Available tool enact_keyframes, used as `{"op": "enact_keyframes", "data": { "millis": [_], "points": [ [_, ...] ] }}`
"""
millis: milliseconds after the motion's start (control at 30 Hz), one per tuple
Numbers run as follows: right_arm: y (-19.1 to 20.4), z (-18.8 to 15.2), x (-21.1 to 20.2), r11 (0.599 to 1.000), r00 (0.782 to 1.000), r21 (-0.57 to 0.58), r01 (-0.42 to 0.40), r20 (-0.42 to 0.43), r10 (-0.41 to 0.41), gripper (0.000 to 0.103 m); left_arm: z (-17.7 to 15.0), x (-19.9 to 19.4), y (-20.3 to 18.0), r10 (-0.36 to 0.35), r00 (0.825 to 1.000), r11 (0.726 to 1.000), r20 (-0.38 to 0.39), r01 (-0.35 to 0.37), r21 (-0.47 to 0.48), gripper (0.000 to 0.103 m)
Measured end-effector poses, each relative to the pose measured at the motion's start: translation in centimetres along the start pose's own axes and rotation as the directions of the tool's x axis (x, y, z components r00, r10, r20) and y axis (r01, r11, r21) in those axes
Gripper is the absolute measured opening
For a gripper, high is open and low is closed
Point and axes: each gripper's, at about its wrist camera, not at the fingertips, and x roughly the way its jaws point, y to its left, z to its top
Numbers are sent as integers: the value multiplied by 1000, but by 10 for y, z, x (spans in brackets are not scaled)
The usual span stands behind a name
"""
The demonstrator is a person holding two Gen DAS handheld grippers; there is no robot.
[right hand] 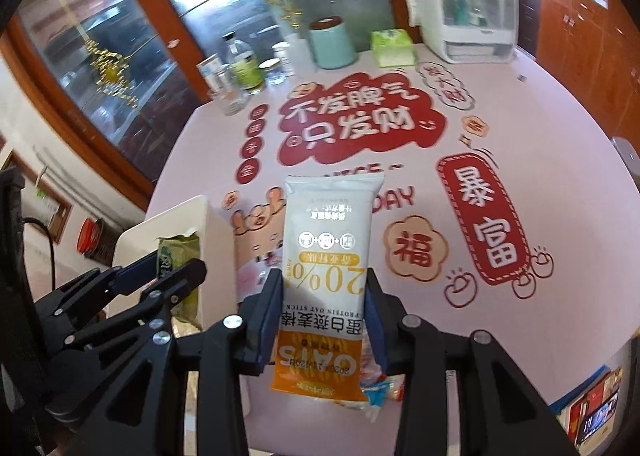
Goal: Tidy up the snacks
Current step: 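Carry both items over the white tray and release them inside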
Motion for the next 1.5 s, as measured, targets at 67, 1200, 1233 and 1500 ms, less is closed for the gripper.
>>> {"op": "enact_keyframes", "data": {
  "millis": [67,1200,1233,1500],
  "points": [
    [14,1,-3,999,1000,-29,-13,0,13,39,-5,-4,11,10,1000,1000,3,-9,-20,35],
    [168,-30,24,917,972,-344,-203,-182,147,41,-64,-32,150,206,978,934,-38,-208,-290,35],
    [170,-32,27,915,970,-346,-207,-193,147,41,-65,-31,151,207,977,933,-41,-210,-293,35],
    [182,-39,38,902,960,-366,-227,-242,144,41,-74,-29,162,219,974,921,-64,-227,-317,36]
  ]
}}
